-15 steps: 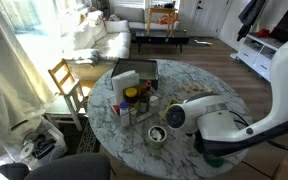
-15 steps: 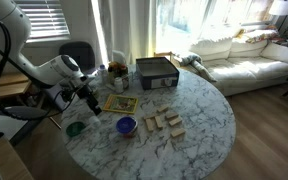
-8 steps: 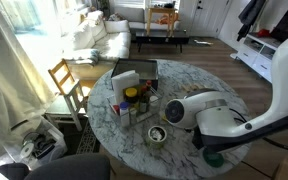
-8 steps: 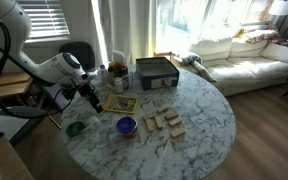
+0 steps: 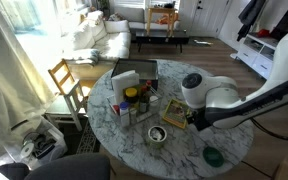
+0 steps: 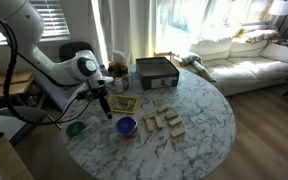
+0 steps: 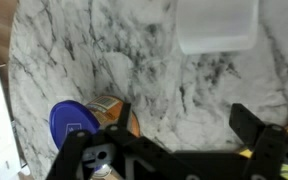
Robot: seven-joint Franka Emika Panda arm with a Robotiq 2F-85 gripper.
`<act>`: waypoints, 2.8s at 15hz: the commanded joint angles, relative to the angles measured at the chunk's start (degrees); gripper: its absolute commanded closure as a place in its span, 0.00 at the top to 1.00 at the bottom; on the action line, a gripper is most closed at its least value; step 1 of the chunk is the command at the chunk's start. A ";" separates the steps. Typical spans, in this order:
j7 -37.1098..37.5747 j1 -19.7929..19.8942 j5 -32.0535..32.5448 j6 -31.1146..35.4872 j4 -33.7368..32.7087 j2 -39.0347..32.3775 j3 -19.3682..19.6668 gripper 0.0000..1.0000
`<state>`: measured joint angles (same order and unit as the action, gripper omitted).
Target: Pick up the clear measuring cup and put it the right way up on the table
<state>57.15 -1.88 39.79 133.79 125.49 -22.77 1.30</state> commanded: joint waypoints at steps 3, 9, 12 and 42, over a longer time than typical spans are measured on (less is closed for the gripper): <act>-19.24 6.57 -19.62 11.34 3.17 1.51 0.81 1.00; -43.76 15.63 -46.10 9.00 3.29 1.59 -5.24 1.00; -45.50 11.63 -49.79 8.15 1.94 0.58 -1.21 1.00; -66.84 16.55 -75.96 -11.27 -2.06 -2.53 -0.57 0.23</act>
<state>-8.87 15.13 -34.68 123.81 124.42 -24.89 0.08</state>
